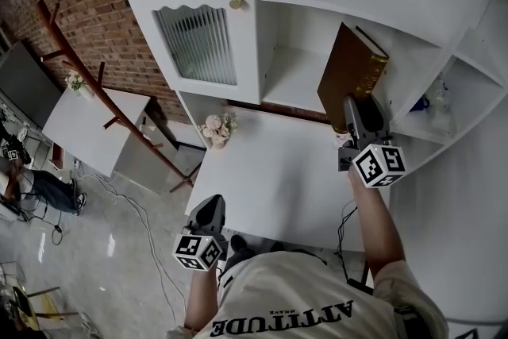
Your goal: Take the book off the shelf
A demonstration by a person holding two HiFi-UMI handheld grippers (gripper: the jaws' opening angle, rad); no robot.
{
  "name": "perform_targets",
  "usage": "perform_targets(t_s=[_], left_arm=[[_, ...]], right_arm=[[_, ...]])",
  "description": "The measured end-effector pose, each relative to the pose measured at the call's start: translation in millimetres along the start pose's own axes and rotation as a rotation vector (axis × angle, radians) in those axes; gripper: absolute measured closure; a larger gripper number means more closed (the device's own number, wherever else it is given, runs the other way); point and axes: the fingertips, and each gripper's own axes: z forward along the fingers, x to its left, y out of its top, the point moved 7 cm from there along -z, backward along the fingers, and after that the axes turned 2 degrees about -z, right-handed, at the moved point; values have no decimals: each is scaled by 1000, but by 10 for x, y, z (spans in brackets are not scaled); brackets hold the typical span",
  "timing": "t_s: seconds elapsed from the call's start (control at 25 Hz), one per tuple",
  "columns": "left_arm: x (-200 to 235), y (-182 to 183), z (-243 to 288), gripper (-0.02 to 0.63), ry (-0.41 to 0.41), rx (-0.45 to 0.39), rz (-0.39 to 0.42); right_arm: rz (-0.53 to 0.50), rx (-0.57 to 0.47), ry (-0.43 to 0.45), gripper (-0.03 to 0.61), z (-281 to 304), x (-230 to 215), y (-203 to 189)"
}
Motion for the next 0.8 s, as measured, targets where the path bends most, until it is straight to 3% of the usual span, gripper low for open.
perform_targets(t_s=[0.4, 0.8], left_arm=[[-292, -118, -19, 588, -21, 13, 19], [-300, -93, -75, 588, -52, 18, 37]], right_arm=[[-118, -27, 36, 365, -261, -67, 158], [-161, -54, -1, 365, -603, -72, 288]])
